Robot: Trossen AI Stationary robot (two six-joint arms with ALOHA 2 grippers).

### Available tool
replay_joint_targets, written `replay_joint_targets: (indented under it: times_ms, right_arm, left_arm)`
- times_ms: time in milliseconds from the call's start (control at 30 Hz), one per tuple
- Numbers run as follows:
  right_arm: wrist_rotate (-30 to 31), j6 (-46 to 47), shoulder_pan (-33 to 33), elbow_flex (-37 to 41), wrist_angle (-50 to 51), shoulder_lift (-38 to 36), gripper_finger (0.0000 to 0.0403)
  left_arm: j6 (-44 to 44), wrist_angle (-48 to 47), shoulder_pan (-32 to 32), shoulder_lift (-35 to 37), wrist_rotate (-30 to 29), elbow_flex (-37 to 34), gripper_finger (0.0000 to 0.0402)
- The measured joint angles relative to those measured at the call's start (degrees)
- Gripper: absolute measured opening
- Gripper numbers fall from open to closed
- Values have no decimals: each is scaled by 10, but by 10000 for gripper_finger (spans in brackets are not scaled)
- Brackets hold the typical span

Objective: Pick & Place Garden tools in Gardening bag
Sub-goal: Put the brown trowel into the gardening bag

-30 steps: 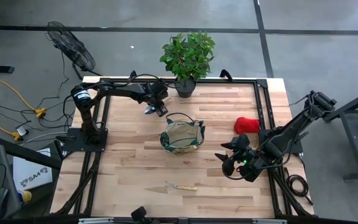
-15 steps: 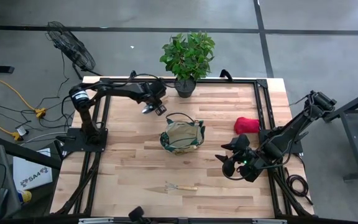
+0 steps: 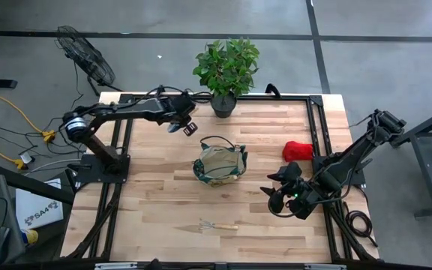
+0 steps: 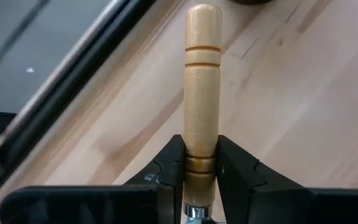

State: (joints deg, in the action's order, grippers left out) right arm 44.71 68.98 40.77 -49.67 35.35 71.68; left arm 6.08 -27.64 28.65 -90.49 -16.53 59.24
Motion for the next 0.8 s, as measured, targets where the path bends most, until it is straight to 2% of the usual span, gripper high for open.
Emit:
replay_joint_targets:
  times_ms: [233, 567, 800]
  right_arm:
    - [0, -2, 0, 0, 6, 0, 259]
    - [1, -10, 0, 0, 15, 0, 259]
    - [3, -15, 0, 0, 15, 0, 259]
  left_arm:
    - [22, -31, -53, 67, -39, -5, 59]
    - [117, -24, -139, 186, -83, -93, 59]
    - [192, 27, -244, 249, -169, -146, 59]
